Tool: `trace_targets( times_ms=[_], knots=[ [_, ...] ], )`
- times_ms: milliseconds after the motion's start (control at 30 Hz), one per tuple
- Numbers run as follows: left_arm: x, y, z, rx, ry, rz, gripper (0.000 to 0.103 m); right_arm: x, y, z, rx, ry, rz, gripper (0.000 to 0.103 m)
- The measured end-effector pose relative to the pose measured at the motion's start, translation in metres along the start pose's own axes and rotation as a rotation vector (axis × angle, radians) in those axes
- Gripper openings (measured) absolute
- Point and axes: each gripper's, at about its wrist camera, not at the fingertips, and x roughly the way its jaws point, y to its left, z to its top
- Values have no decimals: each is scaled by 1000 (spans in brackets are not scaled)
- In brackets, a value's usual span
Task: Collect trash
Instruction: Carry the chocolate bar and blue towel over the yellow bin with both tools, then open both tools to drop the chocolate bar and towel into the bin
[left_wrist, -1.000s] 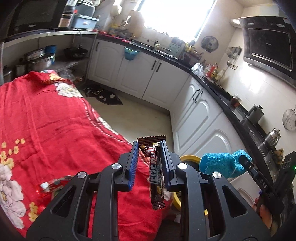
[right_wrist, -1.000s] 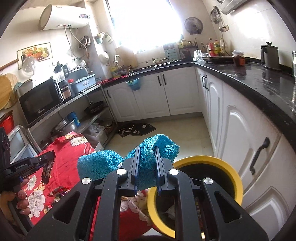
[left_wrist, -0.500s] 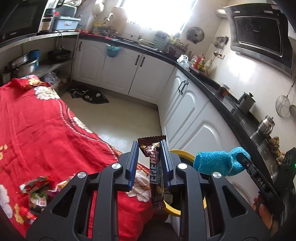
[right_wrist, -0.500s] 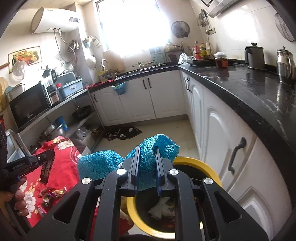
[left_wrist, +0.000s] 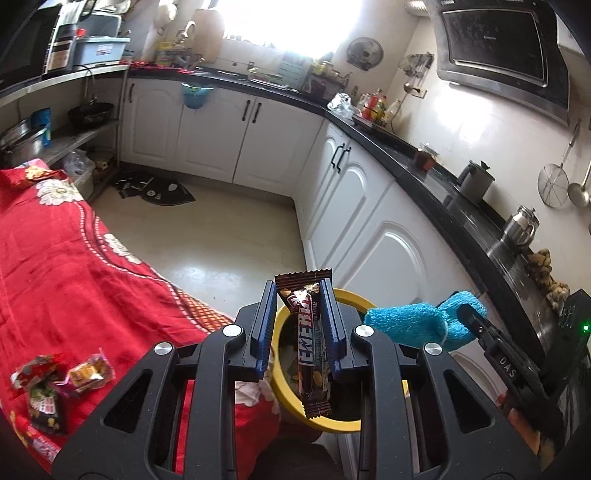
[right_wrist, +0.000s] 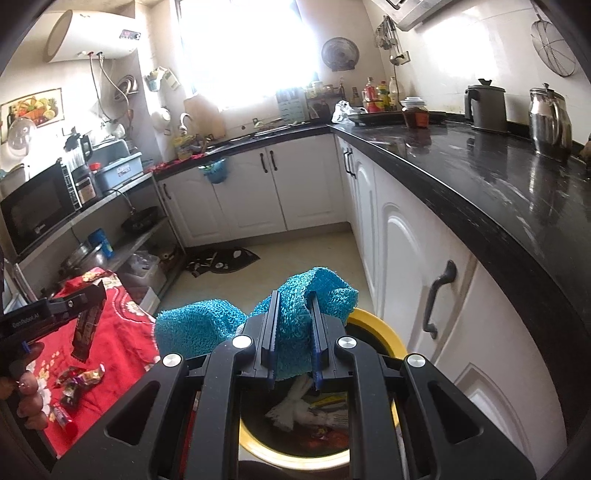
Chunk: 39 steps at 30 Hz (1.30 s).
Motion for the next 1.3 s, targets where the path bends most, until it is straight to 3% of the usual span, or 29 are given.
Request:
trace_targets(
  times_ms=[600, 1167, 1233, 1267, 1300],
  knots=[
    [52, -43, -18, 70, 78, -53, 18, 31, -19, -39, -37, 92, -117, 14],
    [97, -58, -31, 101, 152, -83, 19, 61, -29, -67, -61, 176, -166, 19],
    [101, -56, -33, 90, 161, -81, 23, 64, -30, -69, -56, 185, -165, 25],
    [103, -54, -33, 84, 166, -76, 27, 65, -31, -69, -52, 188, -166, 33],
    [104, -52, -33, 77, 170, -71, 37, 65, -32, -70, -46, 187, -166, 36]
  ],
)
